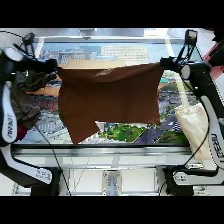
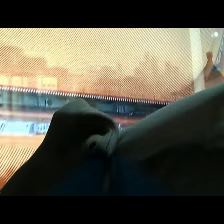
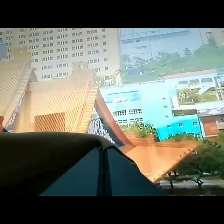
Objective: Fold the shirts.
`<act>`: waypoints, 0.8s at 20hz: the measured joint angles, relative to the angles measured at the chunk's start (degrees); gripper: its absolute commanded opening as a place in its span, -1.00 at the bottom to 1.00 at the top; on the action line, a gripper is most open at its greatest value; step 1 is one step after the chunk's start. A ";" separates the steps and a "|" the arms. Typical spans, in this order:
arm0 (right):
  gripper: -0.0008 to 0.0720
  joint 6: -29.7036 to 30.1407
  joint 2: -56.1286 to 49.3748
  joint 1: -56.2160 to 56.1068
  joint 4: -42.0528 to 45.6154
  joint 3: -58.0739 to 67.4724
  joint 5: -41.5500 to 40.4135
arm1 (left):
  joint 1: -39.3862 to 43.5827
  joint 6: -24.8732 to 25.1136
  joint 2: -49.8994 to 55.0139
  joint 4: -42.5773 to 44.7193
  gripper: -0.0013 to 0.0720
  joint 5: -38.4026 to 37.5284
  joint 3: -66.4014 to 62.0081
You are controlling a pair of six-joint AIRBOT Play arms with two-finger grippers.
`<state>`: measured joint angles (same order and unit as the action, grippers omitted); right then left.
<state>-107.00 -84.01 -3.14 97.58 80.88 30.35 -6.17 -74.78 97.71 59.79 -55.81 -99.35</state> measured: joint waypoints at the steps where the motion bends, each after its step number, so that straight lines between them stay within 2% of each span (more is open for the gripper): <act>1: -0.42 -0.31 -1.62 0.09 -0.39 0.00 -2.27 | 1.01 -0.02 0.98 -1.03 0.86 3.65 -0.33; 2: 0.08 -0.52 -2.78 0.15 -0.68 0.00 -4.42 | 1.79 -0.07 1.79 -2.05 0.95 6.97 -1.07; 6: 0.08 -0.96 -2.64 1.57 -1.33 0.00 -10.38 | 1.92 -0.11 2.40 -4.66 0.93 12.83 -7.93; 7: 0.08 -1.03 -1.27 2.54 -0.85 0.00 -9.88 | 1.20 0.48 1.64 -4.85 0.93 12.94 -9.60; 9: 0.09 -1.05 2.62 5.44 1.07 0.00 -3.69 | -1.29 2.99 -1.44 -4.55 0.92 11.43 -11.98; 10: 0.09 -0.81 5.05 7.32 2.03 -0.13 0.83 | -2.89 4.04 -3.08 -3.80 0.85 8.90 -12.61; 12: 0.09 1.66 10.03 11.39 2.60 -1.62 9.18 | -7.15 5.81 -6.47 -2.43 0.26 1.18 -12.57; 13: 0.09 2.99 12.55 13.38 2.03 -2.99 11.67 | -9.29 6.51 -7.89 -2.36 0.07 -2.99 -11.28; 14: 0.09 4.50 15.19 15.37 0.92 -5.01 13.79 | -11.58 7.61 -9.38 -2.73 -0.03 -7.45 -8.61; 16: 0.09 7.32 19.58 18.32 -3.08 -9.90 16.79 | -15.93 9.05 -12.70 -5.84 -0.03 -12.94 0.24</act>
<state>-99.68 -64.42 15.18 94.50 70.98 47.13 -22.11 -65.73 85.01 53.95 -68.75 -99.11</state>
